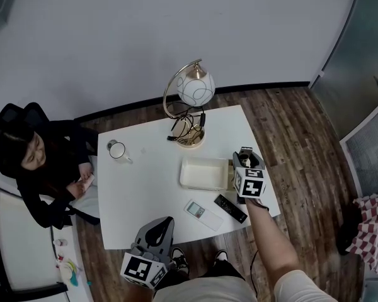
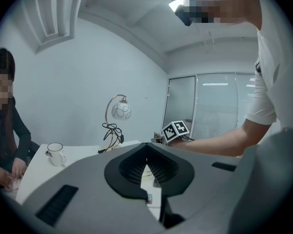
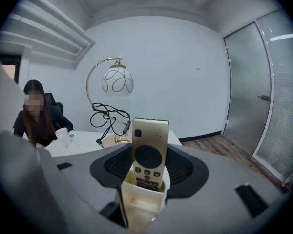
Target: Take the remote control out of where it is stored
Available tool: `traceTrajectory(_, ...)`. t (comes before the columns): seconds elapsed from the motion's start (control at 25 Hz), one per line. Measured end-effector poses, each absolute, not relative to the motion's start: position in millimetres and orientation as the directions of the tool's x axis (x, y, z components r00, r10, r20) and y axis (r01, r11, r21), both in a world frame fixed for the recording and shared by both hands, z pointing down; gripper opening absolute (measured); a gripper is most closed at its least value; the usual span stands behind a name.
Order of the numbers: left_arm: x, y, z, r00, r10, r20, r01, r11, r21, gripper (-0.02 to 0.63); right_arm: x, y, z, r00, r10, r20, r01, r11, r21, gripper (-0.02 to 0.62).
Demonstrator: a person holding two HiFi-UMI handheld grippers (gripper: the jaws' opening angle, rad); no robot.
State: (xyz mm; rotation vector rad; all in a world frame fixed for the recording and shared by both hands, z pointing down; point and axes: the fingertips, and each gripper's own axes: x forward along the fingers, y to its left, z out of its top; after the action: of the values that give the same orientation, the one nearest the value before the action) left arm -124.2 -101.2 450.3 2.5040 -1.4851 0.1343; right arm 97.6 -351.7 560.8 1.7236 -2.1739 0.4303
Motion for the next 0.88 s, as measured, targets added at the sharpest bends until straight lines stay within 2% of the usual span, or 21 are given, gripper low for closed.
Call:
traceTrajectory(0.36,-122.3,-96.9,445.8,0.484,-0.856,0.181,-0.874,-0.464,0.145,0.006,99.4,-346.3,522.0,-0.235,-0.900,0.368,-0.971,0.235,-0.046,0.210)
traceTrajectory(0.88,-112.3,-95.2,431.7,0.507,-0.850,0.142,-0.860,-0.490,0.141,0.006,98.8,-295.9,423.5,-0.341,-0.928,0.153,-0.940,0.339,-0.036,0.209)
